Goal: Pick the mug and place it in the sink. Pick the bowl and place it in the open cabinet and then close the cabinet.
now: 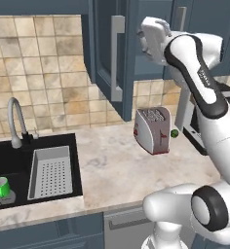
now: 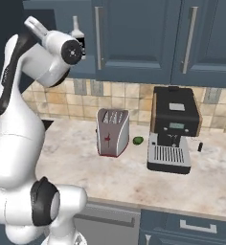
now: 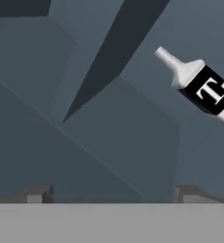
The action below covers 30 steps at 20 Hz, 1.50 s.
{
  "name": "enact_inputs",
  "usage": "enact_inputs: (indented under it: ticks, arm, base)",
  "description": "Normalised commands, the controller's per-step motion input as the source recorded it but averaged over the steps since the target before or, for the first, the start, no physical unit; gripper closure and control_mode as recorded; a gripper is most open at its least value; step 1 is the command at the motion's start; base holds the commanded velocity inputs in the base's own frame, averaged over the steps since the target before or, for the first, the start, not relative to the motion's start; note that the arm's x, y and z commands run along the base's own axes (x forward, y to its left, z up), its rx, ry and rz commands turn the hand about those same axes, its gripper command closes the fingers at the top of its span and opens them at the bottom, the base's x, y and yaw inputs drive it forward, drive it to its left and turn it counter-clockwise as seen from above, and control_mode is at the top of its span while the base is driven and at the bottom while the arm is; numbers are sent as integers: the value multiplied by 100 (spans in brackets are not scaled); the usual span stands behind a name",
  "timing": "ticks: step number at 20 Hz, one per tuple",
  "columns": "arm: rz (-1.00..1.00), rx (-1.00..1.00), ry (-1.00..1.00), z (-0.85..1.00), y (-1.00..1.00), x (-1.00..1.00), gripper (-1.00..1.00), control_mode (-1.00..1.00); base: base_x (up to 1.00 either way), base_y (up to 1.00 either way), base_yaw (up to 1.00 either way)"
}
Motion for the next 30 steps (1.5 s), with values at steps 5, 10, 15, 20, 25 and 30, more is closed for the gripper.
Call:
enact_inputs:
  ticks: [5,10,15,20,25,30]
  arm:
    - [13,7,17,83,-68,-100,-100,-100]
    - [13,1,18,58,-17,-100,-100,-100]
    - [14,-21,4,-9,38,-100,-100,-100]
    - [7,-51,-7,-73,66,-100,-100,-100]
    - [7,-56,-16,-96,30,-100,-100,-100]
    - [6,-54,-31,-90,0,-100,-100,-100]
  base:
    - [0,0,0]
    - [0,0,0]
    - [0,0,0]
    - [0,0,0]
    - [0,0,0]
    - [0,0,0]
